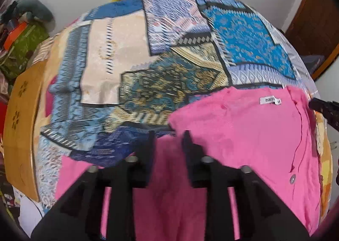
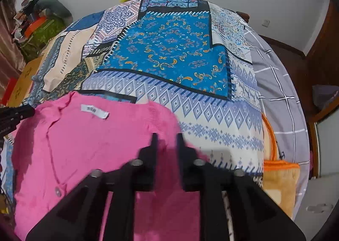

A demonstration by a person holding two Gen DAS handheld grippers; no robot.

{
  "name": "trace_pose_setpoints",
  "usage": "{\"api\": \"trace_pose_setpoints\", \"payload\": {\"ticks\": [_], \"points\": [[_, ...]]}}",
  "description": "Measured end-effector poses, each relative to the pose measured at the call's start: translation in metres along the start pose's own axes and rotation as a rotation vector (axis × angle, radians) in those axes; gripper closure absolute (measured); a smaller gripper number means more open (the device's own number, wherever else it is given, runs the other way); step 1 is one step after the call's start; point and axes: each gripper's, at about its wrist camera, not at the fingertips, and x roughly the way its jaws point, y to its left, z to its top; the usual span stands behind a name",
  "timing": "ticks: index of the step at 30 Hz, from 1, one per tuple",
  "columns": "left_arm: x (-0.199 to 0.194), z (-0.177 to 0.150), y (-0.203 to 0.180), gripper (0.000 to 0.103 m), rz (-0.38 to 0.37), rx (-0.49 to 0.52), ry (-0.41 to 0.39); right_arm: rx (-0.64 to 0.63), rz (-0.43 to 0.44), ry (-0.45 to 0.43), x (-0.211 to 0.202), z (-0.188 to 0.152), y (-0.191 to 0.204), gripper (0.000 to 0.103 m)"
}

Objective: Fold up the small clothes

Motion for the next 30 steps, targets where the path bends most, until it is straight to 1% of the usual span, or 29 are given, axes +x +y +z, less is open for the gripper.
{"api": "trace_pose_setpoints", "payload": {"ticks": [1,3,5,6,8,9,10,12,15,19,21,24,26,29,30], "points": [[-0.008,-0.002,0.007,0.059,0.013,-0.009,-0.017,-0.005,0.001,-0.013,-0.005,-0.001,0.002,0.070],[-0.021,-0.005,0.020,0.054,0.032,-0.025,-0.042,-0.022,0.007,-0.045,-0.020,-0.002,0.009,0.065],[-0.037,-0.009,0.038,0.054,0.048,-0.052,-0.063,-0.027,0.021,-0.062,-0.032,-0.001,0.015,0.064],[-0.042,-0.011,0.044,0.051,0.055,-0.062,-0.069,-0.026,0.032,-0.072,-0.040,0.000,0.018,0.064],[-0.057,-0.017,0.065,0.043,0.075,-0.096,-0.089,-0.027,0.049,-0.092,-0.051,0.001,0.027,0.063],[-0.062,-0.020,0.074,0.032,0.088,-0.109,-0.097,-0.031,0.055,-0.102,-0.058,0.002,0.032,0.060],[-0.067,-0.023,0.082,0.025,0.107,-0.122,-0.107,-0.037,0.062,-0.112,-0.063,0.002,0.038,0.055],[-0.076,-0.033,0.099,0.024,0.136,-0.142,-0.124,-0.052,0.069,-0.134,-0.071,0.003,0.050,0.048],[-0.077,-0.047,0.121,0.024,0.146,-0.168,-0.093,-0.075,0.081,-0.142,-0.075,0.002,0.068,0.047],[-0.067,-0.072,0.147,0.024,0.158,-0.212,-0.047,-0.095,0.101,-0.131,-0.072,-0.001,0.091,0.047],[-0.058,-0.082,0.157,0.024,0.134,-0.239,-0.013,-0.118,0.106,-0.124,-0.068,-0.005,0.104,0.047],[-0.044,-0.099,0.169,0.024,0.076,-0.292,0.021,-0.149,0.108,-0.110,-0.059,-0.010,0.117,0.046],[-0.037,-0.106,0.174,0.024,0.051,-0.323,0.036,-0.165,0.103,-0.097,-0.052,-0.013,0.123,0.045],[-0.025,-0.116,0.185,0.025,-0.016,-0.394,0.050,-0.176,0.096,-0.082,-0.044,-0.016,0.129,0.044],[-0.023,-0.118,0.188,0.028,-0.037,-0.412,0.045,-0.177,0.104,-0.074,-0.040,-0.016,0.130,0.044]]}}
